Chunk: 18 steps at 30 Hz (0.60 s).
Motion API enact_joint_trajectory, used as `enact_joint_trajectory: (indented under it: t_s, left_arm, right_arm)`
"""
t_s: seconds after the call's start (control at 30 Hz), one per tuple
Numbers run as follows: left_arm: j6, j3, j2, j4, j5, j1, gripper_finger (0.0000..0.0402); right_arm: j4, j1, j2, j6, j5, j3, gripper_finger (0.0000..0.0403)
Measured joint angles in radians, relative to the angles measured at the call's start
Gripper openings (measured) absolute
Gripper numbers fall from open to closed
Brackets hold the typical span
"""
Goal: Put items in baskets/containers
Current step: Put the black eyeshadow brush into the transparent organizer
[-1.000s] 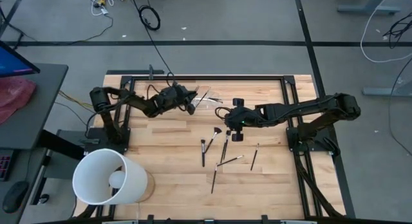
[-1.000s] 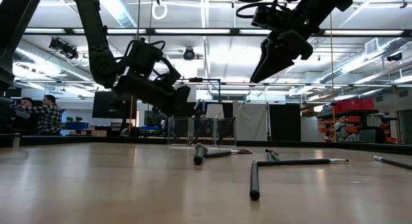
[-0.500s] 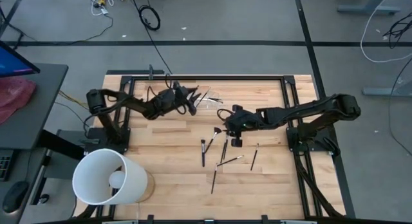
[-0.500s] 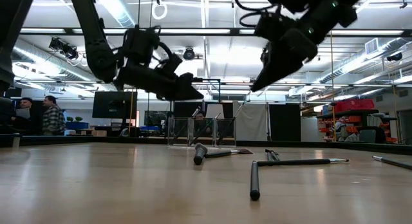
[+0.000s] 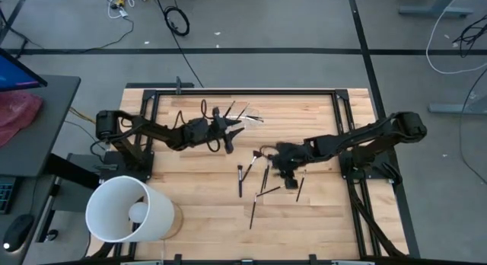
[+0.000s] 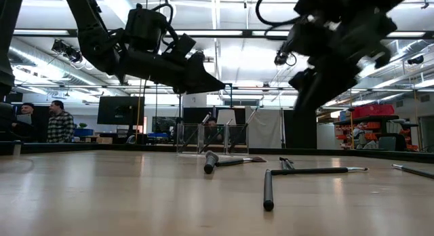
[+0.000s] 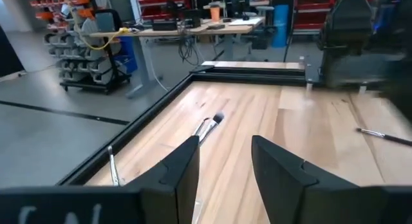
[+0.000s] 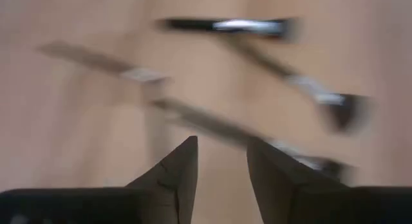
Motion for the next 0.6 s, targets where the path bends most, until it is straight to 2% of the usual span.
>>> enact_joint_trajectory:
  t_s: [0.1, 0.27, 0.37, 0.53, 0.6]
  left_arm:
    - [-0.003, 0.000, 0.000, -0.012, -0.005, -0.007, 0.0145]
    - [-0.054, 0.000, 0.000, -0.046, -0.006, -0.009, 0.0144]
    - [-0.095, 0.000, 0.000, -0.075, -0.005, -0.009, 0.0144]
    - [-0.194, 0.000, 0.000, -0.079, 0.000, -0.009, 0.0144]
    - [-0.219, 0.000, 0.000, -0.076, 0.006, -0.017, 0.0144]
  right_arm:
    - [-0.141, 0.033, 0.000, -0.047, -0.153, 0.063, 0.0141]
    - [-0.385, 0.086, -0.001, -0.072, -0.234, 0.117, 0.0135]
    - [-0.482, 0.108, -0.001, -0.074, -0.211, 0.102, 0.0129]
    - [-0.561, 0.127, -0.001, -0.149, -0.046, 0.035, 0.0129]
    - [-0.556, 0.130, -0.001, -0.204, -0.013, -0.007, 0.0130]
